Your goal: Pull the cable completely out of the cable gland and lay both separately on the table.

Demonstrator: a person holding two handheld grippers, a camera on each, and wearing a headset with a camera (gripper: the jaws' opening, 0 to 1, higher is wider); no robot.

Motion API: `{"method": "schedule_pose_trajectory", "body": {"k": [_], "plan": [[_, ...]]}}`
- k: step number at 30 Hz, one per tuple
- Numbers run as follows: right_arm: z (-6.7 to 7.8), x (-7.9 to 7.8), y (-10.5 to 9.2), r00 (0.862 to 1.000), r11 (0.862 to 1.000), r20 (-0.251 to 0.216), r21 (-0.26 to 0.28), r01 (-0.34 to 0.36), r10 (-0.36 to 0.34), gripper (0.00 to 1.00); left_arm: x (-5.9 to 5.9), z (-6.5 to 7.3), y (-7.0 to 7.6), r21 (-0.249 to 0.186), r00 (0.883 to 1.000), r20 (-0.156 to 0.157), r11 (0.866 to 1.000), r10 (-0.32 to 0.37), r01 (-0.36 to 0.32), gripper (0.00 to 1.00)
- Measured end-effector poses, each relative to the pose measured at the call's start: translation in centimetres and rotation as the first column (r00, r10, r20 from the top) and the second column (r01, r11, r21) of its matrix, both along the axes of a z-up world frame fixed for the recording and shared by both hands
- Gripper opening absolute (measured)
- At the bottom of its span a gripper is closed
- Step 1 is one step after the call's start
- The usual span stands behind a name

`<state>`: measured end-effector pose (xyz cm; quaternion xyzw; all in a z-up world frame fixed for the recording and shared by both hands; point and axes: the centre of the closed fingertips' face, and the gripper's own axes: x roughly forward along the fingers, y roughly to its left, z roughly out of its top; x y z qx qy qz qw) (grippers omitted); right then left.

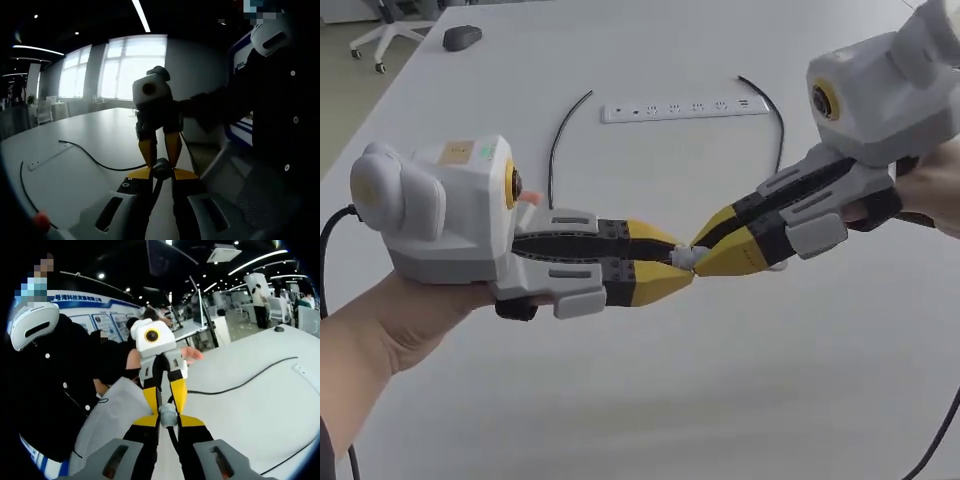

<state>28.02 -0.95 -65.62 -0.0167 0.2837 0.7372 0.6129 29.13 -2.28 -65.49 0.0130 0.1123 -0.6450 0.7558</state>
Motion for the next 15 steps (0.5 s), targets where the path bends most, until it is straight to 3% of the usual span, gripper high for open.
{"method": "schedule_pose_trajectory", "body": {"k": [2, 5, 6, 8, 12, 13, 15], "plan": [[0.04, -0.19, 0.03, 1.000, 1.000, 0.023, -0.003, 0.000, 0.000, 0.09, 0.04, -0.01, 0.04, 0.001, 1.000, 0.002, 1.000, 0.002, -0.002, 0.14], [-0.26, 0.22, -0.05, 0.991, 1.000, 0.137, -0.003, -0.011, 0.012, 0.08, 0.12, -0.03, 0.09, 0.000, 1.000, -0.002, 1.000, 0.005, -0.005, 0.14], [-0.22, 0.10, -0.02, 0.982, 1.000, 0.188, -0.005, -0.022, 0.022, 0.08, 0.18, -0.06, 0.12, 0.000, 1.000, -0.008, 1.000, 0.006, -0.006, 0.14], [-0.26, 0.04, -0.03, 0.968, 1.000, 0.248, -0.011, -0.026, 0.028, 0.08, 0.26, -0.11, 0.13, -0.002, 1.000, -0.018, 1.000, 0.008, -0.008, 0.14], [-0.29, -0.09, -0.12, 0.925, 0.999, 0.378, -0.022, -0.036, 0.042, 0.08, 0.40, -0.17, 0.07, -0.010, 0.999, -0.039, 1.000, 0.010, -0.011, 0.14], [-0.22, -0.09, -0.07, 0.902, 0.999, 0.429, -0.021, -0.040, 0.045, 0.08, 0.48, -0.22, 0.08, -0.013, 0.999, -0.048, 1.000, 0.014, -0.015, 0.14], [-0.18, -0.29, -0.05, 0.883, 0.999, 0.467, -0.027, -0.044, 0.052, 0.07, 0.47, -0.22, 0.06, -0.018, 0.998, -0.054, 1.000, 0.012, -0.013, 0.14]]}}
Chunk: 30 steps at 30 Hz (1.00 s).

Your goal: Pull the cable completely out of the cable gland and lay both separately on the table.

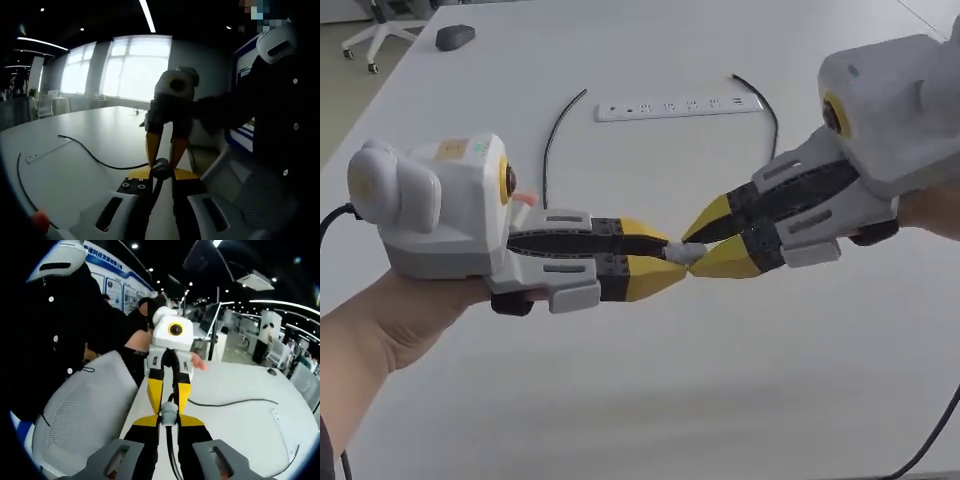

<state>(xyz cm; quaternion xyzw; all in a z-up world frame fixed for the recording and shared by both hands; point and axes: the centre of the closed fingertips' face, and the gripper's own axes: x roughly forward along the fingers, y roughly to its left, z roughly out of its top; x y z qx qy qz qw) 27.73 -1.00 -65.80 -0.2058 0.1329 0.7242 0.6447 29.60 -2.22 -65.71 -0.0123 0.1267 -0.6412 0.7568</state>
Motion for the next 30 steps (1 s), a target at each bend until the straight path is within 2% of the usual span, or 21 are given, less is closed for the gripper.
{"method": "schedule_pose_trajectory", "body": {"k": [1, 2, 3, 5, 6, 8, 9, 10, 12, 13, 14, 20, 21, 23, 30], "plan": [[0.0, 0.1, 0.0, 0.999, 1.000, 0.047, -0.008, 0.003, -0.002, 0.07, 0.1, 0.0, -0.1, 0.001, 1.000, 0.001, 1.000, 0.004, -0.004, 0.14], [-0.1, 0.0, 0.0, 0.998, 1.000, 0.066, -0.010, 0.001, 0.000, 0.07, 0.1, 0.0, -0.1, 0.002, 1.000, 0.000, 1.000, 0.004, -0.004, 0.14], [-0.1, 0.9, -0.1, 0.994, 1.000, 0.107, -0.010, 0.003, -0.002, 0.07, 0.1, -0.1, -0.1, 0.002, 1.000, -0.001, 1.000, 0.009, -0.009, 0.14], [-0.1, 0.9, -0.1, 0.990, 1.000, 0.143, -0.010, 0.008, -0.006, 0.07, 0.3, -0.1, -0.1, -0.002, 1.000, -0.007, 1.000, 0.016, -0.016, 0.14], [0.1, 1.1, -0.1, 0.980, 1.000, 0.198, -0.001, 0.006, -0.006, 0.07, 0.4, 0.0, -0.1, -0.014, 0.999, -0.019, 1.000, 0.028, -0.028, 0.14], [0.2, 1.1, 0.0, 0.973, 1.000, 0.229, 0.004, 0.006, -0.007, 0.07, 0.6, 0.1, 0.0, -0.034, 0.999, -0.037, 0.999, 0.038, -0.039, 0.14], [0.3, 1.3, 0.0, 0.965, 1.000, 0.261, 0.009, 0.003, -0.005, 0.07, 0.7, 0.2, 0.0, -0.040, 0.998, -0.040, 0.998, 0.044, -0.046, 0.14], [0.2, 1.1, 0.0, 0.970, 1.000, 0.243, 0.006, 0.002, -0.004, 0.07, 0.7, 0.2, 0.0, -0.041, 0.998, -0.047, 0.998, 0.042, -0.044, 0.14], [0.2, 1.2, 0.0, 0.970, 1.000, 0.242, 0.006, 0.004, -0.006, 0.08, 0.7, 0.1, -0.1, -0.039, 0.998, -0.044, 0.998, 0.043, -0.045, 0.14], [0.1, 1.1, -0.1, 0.980, 1.000, 0.198, 0.005, 0.014, -0.014, 0.08, 0.5, 0.1, -0.1, -0.034, 0.998, -0.045, 0.999, 0.037, -0.038, 0.14], [0.0, 1.0, -0.1, 0.984, 1.000, 0.178, 0.004, 0.015, -0.016, 0.08, 0.4, 0.0, -0.2, -0.031, 0.998, -0.045, 0.999, 0.032, -0.034, 0.14], [0.1, 1.5, -0.6, 0.995, 0.999, 0.088, 0.018, 0.045, -0.046, 0.13, 0.4, 0.0, -0.2, -0.026, 0.999, -0.035, 0.999, 0.037, -0.038, 0.14], [-0.1, 1.4, -0.9, 0.997, 0.998, 0.053, 0.012, 0.059, -0.059, 0.14, 0.4, 0.0, -0.1, -0.025, 0.999, -0.037, 0.999, 0.039, -0.040, 0.14], [-0.2, 1.7, -1.2, 0.997, 0.998, 0.041, 0.016, 0.064, -0.065, 0.18, 0.5, 0.0, 0.1, -0.022, 0.998, -0.034, 0.999, 0.044, -0.044, 0.14], [-1.3, 2.4, -2.0, 0.992, 0.997, 0.101, -0.029, 0.074, -0.071, 0.04, 0.7, 0.1, 0.3, -0.020, 0.998, -0.029, 0.999, 0.050, -0.051, 0.14]]}}
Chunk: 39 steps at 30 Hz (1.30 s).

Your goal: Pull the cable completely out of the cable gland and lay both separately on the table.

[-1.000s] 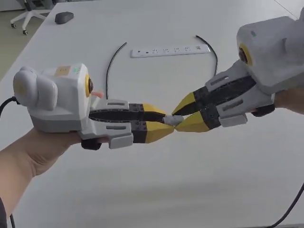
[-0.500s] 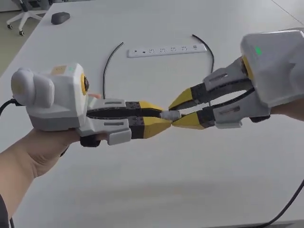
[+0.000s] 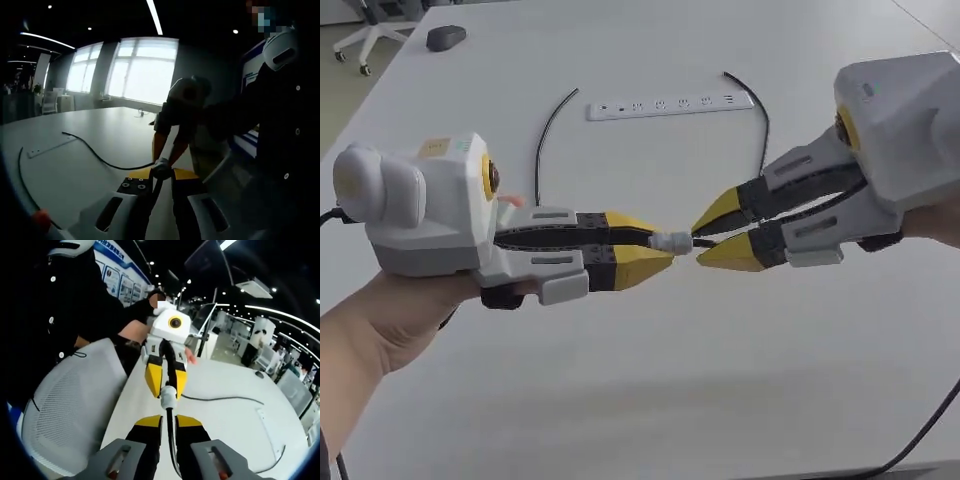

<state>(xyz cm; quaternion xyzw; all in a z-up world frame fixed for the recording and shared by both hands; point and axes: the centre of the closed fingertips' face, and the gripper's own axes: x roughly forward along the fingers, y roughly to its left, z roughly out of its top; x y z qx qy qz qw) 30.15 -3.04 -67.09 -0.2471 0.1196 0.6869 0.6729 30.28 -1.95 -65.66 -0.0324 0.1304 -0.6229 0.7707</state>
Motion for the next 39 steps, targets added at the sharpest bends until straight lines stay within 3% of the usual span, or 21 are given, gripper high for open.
{"method": "schedule_pose_trajectory", "body": {"k": [7, 20, 27, 29, 31, 32, 35, 39], "plan": [[-0.5, 0.3, -0.4, 1.000, 1.000, 0.002, -0.013, 0.016, -0.016, 0.00, 0.0, -0.2, -0.2, 0.006, 1.000, -0.001, 1.000, -0.002, 0.002, 0.14], [-0.8, 0.8, -2.3, 0.979, 0.980, -0.045, 0.006, 0.200, -0.199, 0.00, 0.2, -0.3, -0.4, 0.012, 1.000, 0.018, 1.000, 0.015, -0.015, 0.14], [-1.1, 0.4, -3.7, 0.941, 0.946, -0.101, 0.000, 0.324, -0.322, 0.00, 0.1, -0.5, -0.6, 0.015, 1.000, 0.019, 1.000, 0.015, -0.015, 0.14], [-1.4, 0.2, -4.4, 0.919, 0.925, -0.116, -0.012, 0.379, -0.378, 0.00, 0.1, -0.7, -0.7, 0.022, 1.000, 0.022, 1.000, 0.016, -0.017, 0.14], [-1.6, 0.1, -4.9, 0.909, 0.916, -0.119, -0.012, 0.400, -0.398, 0.00, 0.0, -0.8, -0.7, 0.023, 1.000, 0.020, 1.000, 0.017, -0.017, 0.14], [-1.9, -0.1, -5.3, 0.897, 0.906, -0.132, -0.019, 0.422, -0.421, 0.00, -0.1, -0.8, -0.8, 0.024, 1.000, 0.020, 1.000, 0.016, -0.017, 0.14], [-2.5, -0.3, -6.4, 0.880, 0.890, -0.137, -0.031, 0.454, -0.454, 0.00, -0.2, -1.1, -0.7, 0.030, 1.000, 0.014, 0.999, 0.016, -0.017, 0.14], [-3.3, -0.1, -8.4, 0.846, 0.858, -0.147, -0.051, 0.511, -0.513, 0.00, -0.2, -1.5, -0.4, 0.031, 1.000, 0.001, 0.999, 0.027, -0.027, 0.15]]}}
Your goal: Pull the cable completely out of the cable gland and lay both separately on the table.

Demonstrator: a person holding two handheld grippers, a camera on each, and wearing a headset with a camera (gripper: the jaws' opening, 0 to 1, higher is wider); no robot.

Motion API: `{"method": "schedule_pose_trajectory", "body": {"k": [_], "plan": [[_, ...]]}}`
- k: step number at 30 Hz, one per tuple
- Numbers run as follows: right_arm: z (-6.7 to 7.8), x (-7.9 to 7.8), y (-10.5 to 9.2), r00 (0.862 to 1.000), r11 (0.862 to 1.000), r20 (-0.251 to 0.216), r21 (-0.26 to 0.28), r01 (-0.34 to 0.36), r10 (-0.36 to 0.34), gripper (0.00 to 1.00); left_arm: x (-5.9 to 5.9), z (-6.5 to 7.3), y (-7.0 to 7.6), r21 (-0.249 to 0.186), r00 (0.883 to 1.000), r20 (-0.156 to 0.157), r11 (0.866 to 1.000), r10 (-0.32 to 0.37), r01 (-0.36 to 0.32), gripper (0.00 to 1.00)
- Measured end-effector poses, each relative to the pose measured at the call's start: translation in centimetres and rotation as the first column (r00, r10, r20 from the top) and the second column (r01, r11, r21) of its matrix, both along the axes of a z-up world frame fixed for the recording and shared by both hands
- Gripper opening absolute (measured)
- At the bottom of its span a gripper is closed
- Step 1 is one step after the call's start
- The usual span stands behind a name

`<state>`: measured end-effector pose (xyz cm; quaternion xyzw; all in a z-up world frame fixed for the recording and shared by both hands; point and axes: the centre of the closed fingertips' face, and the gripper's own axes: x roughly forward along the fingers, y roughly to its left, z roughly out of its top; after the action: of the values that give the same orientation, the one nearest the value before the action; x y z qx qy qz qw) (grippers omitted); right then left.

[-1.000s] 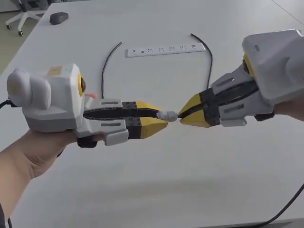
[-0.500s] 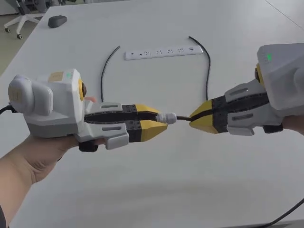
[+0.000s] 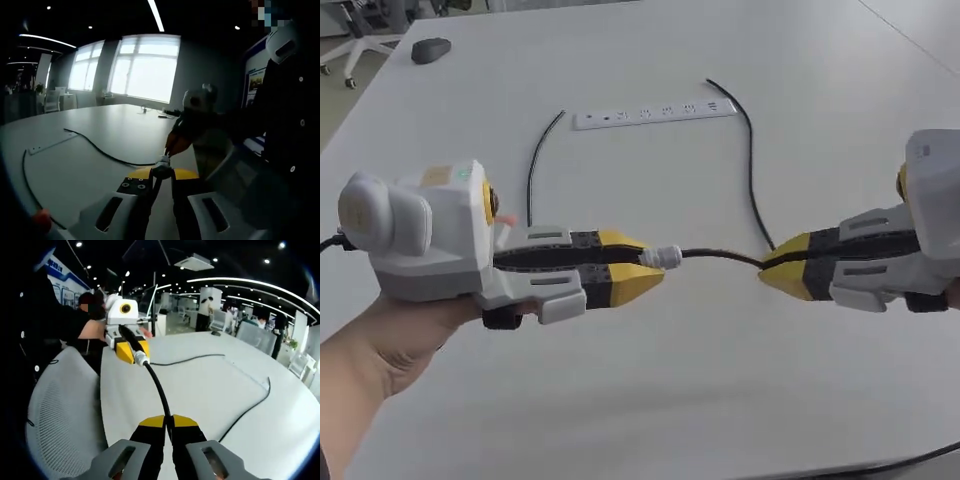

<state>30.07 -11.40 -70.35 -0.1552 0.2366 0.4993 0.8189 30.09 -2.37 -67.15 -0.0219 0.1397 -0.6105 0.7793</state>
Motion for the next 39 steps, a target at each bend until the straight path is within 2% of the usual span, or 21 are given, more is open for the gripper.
{"method": "schedule_pose_trajectory", "body": {"k": [2, 4, 6, 10, 11, 12, 13, 16, 21, 24, 25, 28, 29, 30, 31, 32, 34, 37, 39], "plan": [[-0.4, 0.2, -1.1, 0.999, 0.999, -0.010, 0.000, 0.038, -0.038, 0.00, 0.0, -0.1, 0.1, 0.003, 1.000, -0.006, 1.000, 0.004, -0.004, 0.15], [-0.7, 0.0, -1.8, 0.999, 0.999, -0.018, 0.008, 0.043, -0.043, 0.00, -0.1, -0.3, 0.0, 0.010, 1.000, -0.006, 1.000, 0.001, -0.001, 0.14], [-1.4, 0.1, -2.6, 0.996, 0.997, -0.035, -0.008, 0.080, -0.080, 0.00, -0.1, -0.5, -0.1, 0.018, 1.000, -0.005, 1.000, -0.001, 0.001, 0.14], [-2.6, 0.5, -3.8, 0.987, 0.989, -0.069, -0.018, 0.146, -0.146, 0.00, -0.2, -1.1, -0.3, 0.028, 1.000, -0.011, 1.000, -0.001, 0.001, 0.15], [-3.0, 0.3, -4.0, 0.982, 0.987, -0.097, -0.021, 0.161, -0.162, 0.00, -0.3, -1.2, -0.4, 0.030, 1.000, -0.016, 1.000, -0.004, 0.005, 0.15], [-3.4, 0.4, -4.2, 0.980, 0.985, -0.103, -0.019, 0.170, -0.171, 0.00, -0.4, -1.3, -0.4, 0.029, 1.000, -0.020, 1.000, -0.008, 0.008, 0.15], [-3.7, 0.4, -4.4, 0.978, 0.984, -0.109, -0.025, 0.176, -0.178, 0.00, -0.6, -1.4, -0.5, 0.032, 0.999, -0.030, 0.999, -0.016, 0.017, 0.15], [-4.9, 0.3, -5.0, 0.975, 0.980, -0.108, -0.066, 0.187, -0.193, 0.00, -0.7, -2.0, -0.5, 0.048, 0.999, -0.029, 0.999, -0.016, 0.018, 0.15], [-5.4, 0.1, -5.1, 0.978, 0.981, -0.097, -0.083, 0.178, -0.186, 0.00, -0.9, -2.5, -0.5, 0.065, 0.999, -0.032, 0.998, -0.021, 0.023, 0.15], [-5.5, -0.1, -5.3, 0.974, 0.982, -0.130, -0.080, 0.174, -0.183, 0.00, -0.8, -2.5, -0.6, 0.063, 0.999, -0.032, 0.998, -0.018, 0.020, 0.15], [-5.4, -0.2, -5.2, 0.972, 0.983, -0.150, -0.066, 0.174, -0.182, 0.00, -0.8, -2.5, -0.6, 0.062, 0.999, -0.032, 0.998, -0.017, 0.019, 0.15], [-4.5, -0.2, -5.2, 0.973, 0.984, -0.145, -0.041, 0.173, -0.177, 0.03, -0.6, -2.3, -0.5, 0.061, 1.000, -0.028, 0.998, -0.010, 0.012, 0.15], [-3.9, -0.3, -4.6, 0.974, 0.986, -0.155, -0.008, 0.168, -0.167, 0.06, -0.7, -2.2, -0.5, 0.058, 1.000, -0.026, 0.998, -0.013, 0.014, 0.15], [-3.4, -0.2, -4.4, 0.974, 0.985, -0.152, 0.000, 0.173, -0.171, 0.12, -0.7, -2.2, -0.6, 0.060, 1.000, -0.022, 0.998, -0.016, 0.017, 0.15], [-2.7, -0.1, -3.8, 0.978, 0.987, -0.135, 0.015, 0.161, -0.157, 0.17, -0.7, -2.2, -0.6, 0.066, 1.000, -0.018, 0.998, -0.017, 0.018, 0.15], [-2.3, -0.2, -3.4, 0.980, 0.989, -0.136, 0.015, 0.147, -0.144, 0.18, -0.7, -2.2, -0.7, 0.063, 1.000, -0.019, 0.998, -0.020, 0.021, 0.15], [-1.2, -0.3, -2.0, 0.992, 0.996, -0.084, 0.014, 0.092, -0.091, 0.15, -0.7, -2.1, -0.9, 0.061, 1.000, -0.016, 0.998, -0.020, 0.021, 0.15], [0.5, -1.2, 0.6, 0.998, 0.999, -0.068, 0.042, 0.011, -0.008, 0.16, -0.7, -1.9, -1.2, 0.059, 1.000, -0.011, 0.998, -0.025, 0.026, 0.15], [1.5, -1.6, 2.3, 0.998, 0.998, -0.028, 0.045, -0.049, 0.050, 0.14, -0.8, -1.9, -1.3, 0.058, 0.999, -0.012, 0.998, -0.031, 0.032, 0.15]]}}
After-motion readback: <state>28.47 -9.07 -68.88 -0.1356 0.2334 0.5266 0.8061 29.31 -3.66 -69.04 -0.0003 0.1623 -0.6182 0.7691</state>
